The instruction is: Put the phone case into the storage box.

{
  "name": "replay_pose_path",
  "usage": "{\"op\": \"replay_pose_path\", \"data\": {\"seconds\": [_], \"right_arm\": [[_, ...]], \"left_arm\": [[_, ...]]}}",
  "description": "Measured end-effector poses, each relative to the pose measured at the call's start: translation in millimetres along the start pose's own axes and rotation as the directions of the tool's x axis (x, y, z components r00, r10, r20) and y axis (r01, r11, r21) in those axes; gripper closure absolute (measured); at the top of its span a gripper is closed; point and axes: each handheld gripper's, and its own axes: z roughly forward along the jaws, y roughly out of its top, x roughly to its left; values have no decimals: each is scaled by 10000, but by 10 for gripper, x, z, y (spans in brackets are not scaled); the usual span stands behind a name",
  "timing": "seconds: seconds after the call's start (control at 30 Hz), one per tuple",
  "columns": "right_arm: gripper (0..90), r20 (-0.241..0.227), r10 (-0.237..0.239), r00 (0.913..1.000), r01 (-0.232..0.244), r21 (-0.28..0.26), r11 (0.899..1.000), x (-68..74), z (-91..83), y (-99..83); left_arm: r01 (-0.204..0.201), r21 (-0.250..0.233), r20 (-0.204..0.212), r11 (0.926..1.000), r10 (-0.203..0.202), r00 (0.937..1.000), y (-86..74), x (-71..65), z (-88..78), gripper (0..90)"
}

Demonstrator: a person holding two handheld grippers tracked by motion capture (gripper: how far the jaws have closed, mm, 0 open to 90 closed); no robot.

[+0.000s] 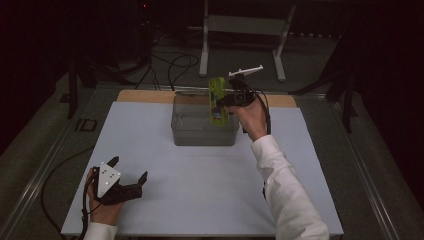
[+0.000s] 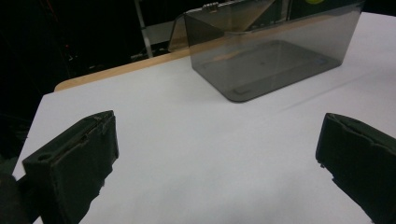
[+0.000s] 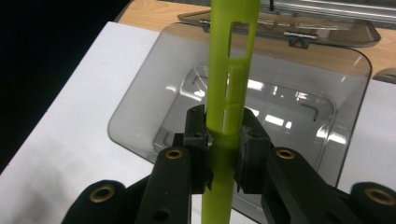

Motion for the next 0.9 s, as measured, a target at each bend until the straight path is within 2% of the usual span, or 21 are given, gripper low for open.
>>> {"op": "replay_pose_path", "data": {"seconds": [0.9], "right_arm": [[776, 731, 986, 9924, -1007, 255, 9946, -253, 131, 39]], "left_arm": [[-16, -17, 1, 10000, 16, 10000, -3, -3, 0, 0]]}}
